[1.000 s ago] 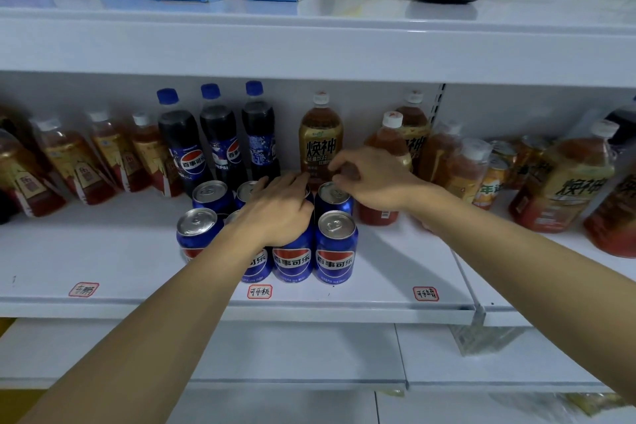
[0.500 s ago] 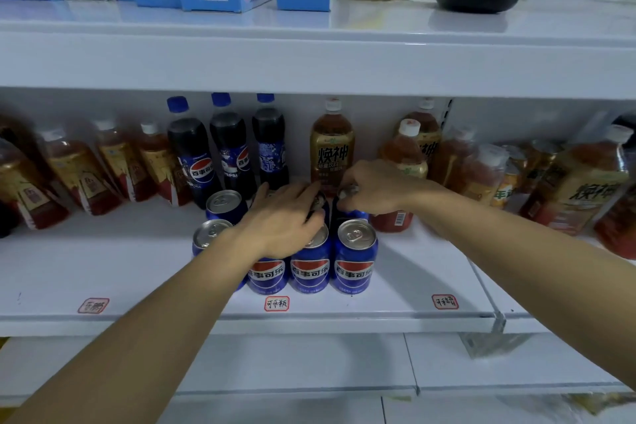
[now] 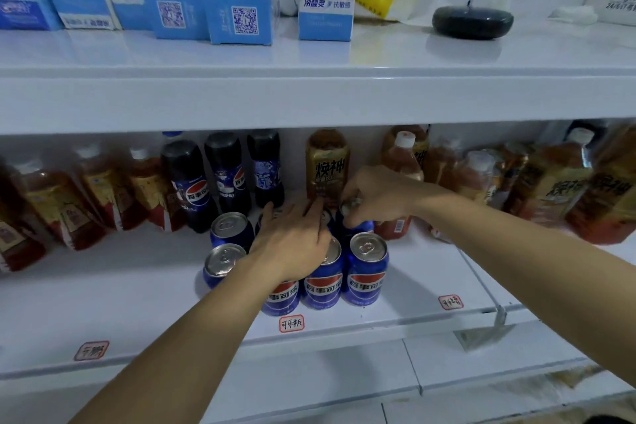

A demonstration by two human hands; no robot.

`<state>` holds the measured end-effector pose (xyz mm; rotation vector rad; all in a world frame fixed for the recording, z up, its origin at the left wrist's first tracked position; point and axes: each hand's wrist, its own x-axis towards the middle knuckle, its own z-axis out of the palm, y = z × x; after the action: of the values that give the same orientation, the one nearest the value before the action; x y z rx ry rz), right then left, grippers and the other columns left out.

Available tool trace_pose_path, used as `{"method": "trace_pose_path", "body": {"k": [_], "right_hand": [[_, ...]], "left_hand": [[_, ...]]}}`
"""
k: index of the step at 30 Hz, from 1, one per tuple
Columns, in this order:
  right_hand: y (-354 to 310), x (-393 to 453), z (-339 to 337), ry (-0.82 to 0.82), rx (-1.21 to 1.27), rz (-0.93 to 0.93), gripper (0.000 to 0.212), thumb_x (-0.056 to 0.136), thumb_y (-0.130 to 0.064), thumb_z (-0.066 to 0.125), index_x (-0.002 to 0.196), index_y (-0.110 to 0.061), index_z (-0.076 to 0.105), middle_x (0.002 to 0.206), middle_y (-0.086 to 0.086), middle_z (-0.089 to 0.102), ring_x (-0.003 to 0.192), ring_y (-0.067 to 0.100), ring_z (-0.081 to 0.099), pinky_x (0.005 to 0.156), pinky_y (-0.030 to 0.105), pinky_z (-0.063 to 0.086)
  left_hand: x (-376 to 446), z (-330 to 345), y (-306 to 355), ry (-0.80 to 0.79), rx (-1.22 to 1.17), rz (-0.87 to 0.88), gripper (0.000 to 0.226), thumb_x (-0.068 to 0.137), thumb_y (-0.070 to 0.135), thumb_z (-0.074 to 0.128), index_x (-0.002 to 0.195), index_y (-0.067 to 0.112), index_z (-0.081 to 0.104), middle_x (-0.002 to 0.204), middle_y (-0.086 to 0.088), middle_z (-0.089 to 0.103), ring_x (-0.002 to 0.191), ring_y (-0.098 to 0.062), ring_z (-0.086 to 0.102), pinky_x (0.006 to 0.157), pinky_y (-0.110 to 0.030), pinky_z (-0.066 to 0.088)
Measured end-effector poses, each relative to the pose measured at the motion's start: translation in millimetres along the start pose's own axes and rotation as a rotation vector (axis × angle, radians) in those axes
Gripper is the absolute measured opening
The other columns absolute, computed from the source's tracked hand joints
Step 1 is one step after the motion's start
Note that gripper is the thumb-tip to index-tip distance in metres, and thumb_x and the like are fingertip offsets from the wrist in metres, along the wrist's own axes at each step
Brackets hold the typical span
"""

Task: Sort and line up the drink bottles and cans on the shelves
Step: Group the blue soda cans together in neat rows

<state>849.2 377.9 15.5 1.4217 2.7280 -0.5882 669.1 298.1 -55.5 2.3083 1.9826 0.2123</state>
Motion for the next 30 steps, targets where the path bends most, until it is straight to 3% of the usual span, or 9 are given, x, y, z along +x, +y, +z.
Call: {"method": "trace_pose_path", "body": {"k": [5, 9, 15, 20, 22, 25, 26, 28, 30], "right_hand": [[2, -3, 8, 0.040, 0.036, 0.029, 0.032, 0.076, -0.032, 0.084, 0.104, -0.019, 0.076, 0.096, -0.004, 0.075, 0.084, 0.009, 0.069, 0.074, 0.031, 0.061], [5, -2, 13, 0.069, 0.071, 0.059, 0.034, 0.075, -0.035, 0.084, 0.105, -0.020, 0.076, 0.097, -0.005, 0.075, 0.085, 0.010, 0.070, 0.078, 0.034, 0.062], [7, -3, 17, 0.081, 0.081, 0.060, 0.041, 0.078, -0.035, 0.082, 0.115, -0.019, 0.073, 0.105, -0.005, 0.073, 0.090, 0.011, 0.067, 0.069, 0.023, 0.053], [4, -13, 12, 0.056, 0.100, 0.054, 0.034, 0.097, -0.052, 0.061, 0.114, -0.023, 0.071, 0.106, -0.004, 0.072, 0.096, 0.015, 0.068, 0.084, 0.035, 0.057], [8, -21, 7, 0.148, 0.135, 0.063, 0.034, 0.100, -0.050, 0.056, 0.120, -0.025, 0.069, 0.114, -0.003, 0.070, 0.104, 0.016, 0.065, 0.090, 0.036, 0.055], [16, -42, 14, 0.400, 0.428, 0.033, 0.030, 0.099, -0.043, 0.062, 0.123, -0.024, 0.067, 0.116, -0.007, 0.069, 0.109, 0.010, 0.064, 0.092, 0.029, 0.054], [20, -50, 21, 0.445, 0.536, -0.005, 0.034, 0.097, -0.042, 0.067, 0.125, -0.025, 0.065, 0.118, -0.010, 0.068, 0.111, 0.007, 0.063, 0.091, 0.023, 0.054], [32, -65, 42, 0.401, 0.620, -0.080, 0.062, 0.086, -0.049, 0.077, 0.139, -0.030, 0.053, 0.132, -0.018, 0.059, 0.122, 0.000, 0.056, 0.094, 0.011, 0.047], [48, -76, 68, 0.258, 0.636, -0.093, 0.103, 0.069, -0.057, 0.086, 0.153, -0.037, 0.031, 0.150, -0.022, 0.044, 0.133, -0.004, 0.047, 0.103, 0.015, 0.043]], "left_hand": [[1, 0, 0, 0.001, -0.025, 0.000, 0.059, 0.103, 0.042, 0.029, 0.158, 0.022, 0.026, 0.160, -0.004, 0.036, 0.144, -0.028, 0.039, 0.120, -0.060, 0.020], [1, -1, 2, -0.005, -0.017, 0.001, 0.055, 0.105, 0.040, 0.030, 0.157, 0.022, 0.027, 0.157, -0.004, 0.038, 0.140, -0.028, 0.042, 0.118, -0.058, 0.023], [0, -4, 2, -0.004, -0.015, -0.004, 0.052, 0.105, 0.040, 0.030, 0.155, 0.022, 0.030, 0.152, -0.005, 0.042, 0.136, -0.026, 0.044, 0.115, -0.056, 0.026], [5, -16, 1, -0.090, -0.152, -0.027, 0.048, 0.106, 0.041, 0.033, 0.152, 0.026, 0.034, 0.157, -0.002, 0.039, 0.140, -0.026, 0.042, 0.118, -0.056, 0.021], [9, -31, -8, -0.103, -0.254, -0.041, 0.048, 0.108, 0.043, 0.032, 0.153, 0.029, 0.035, 0.158, -0.001, 0.038, 0.142, -0.025, 0.041, 0.120, -0.057, 0.022], [7, -57, -25, -0.033, -0.289, -0.007, 0.046, 0.110, 0.041, 0.032, 0.153, 0.026, 0.039, 0.156, -0.002, 0.042, 0.141, -0.022, 0.042, 0.118, -0.050, 0.030], [4, -64, -32, -0.011, -0.326, -0.002, 0.045, 0.110, 0.038, 0.033, 0.153, 0.024, 0.040, 0.156, -0.002, 0.043, 0.141, -0.021, 0.042, 0.116, -0.042, 0.033], [-6, -73, -49, 0.060, -0.441, -0.023, 0.044, 0.111, 0.036, 0.036, 0.153, 0.026, 0.042, 0.155, 0.002, 0.044, 0.141, -0.017, 0.043, 0.106, -0.030, 0.036], [-29, -70, -71, 0.185, -0.612, -0.075, 0.042, 0.108, 0.048, 0.039, 0.148, 0.039, 0.044, 0.151, 0.012, 0.047, 0.139, -0.011, 0.043, 0.102, -0.025, 0.035]]}}
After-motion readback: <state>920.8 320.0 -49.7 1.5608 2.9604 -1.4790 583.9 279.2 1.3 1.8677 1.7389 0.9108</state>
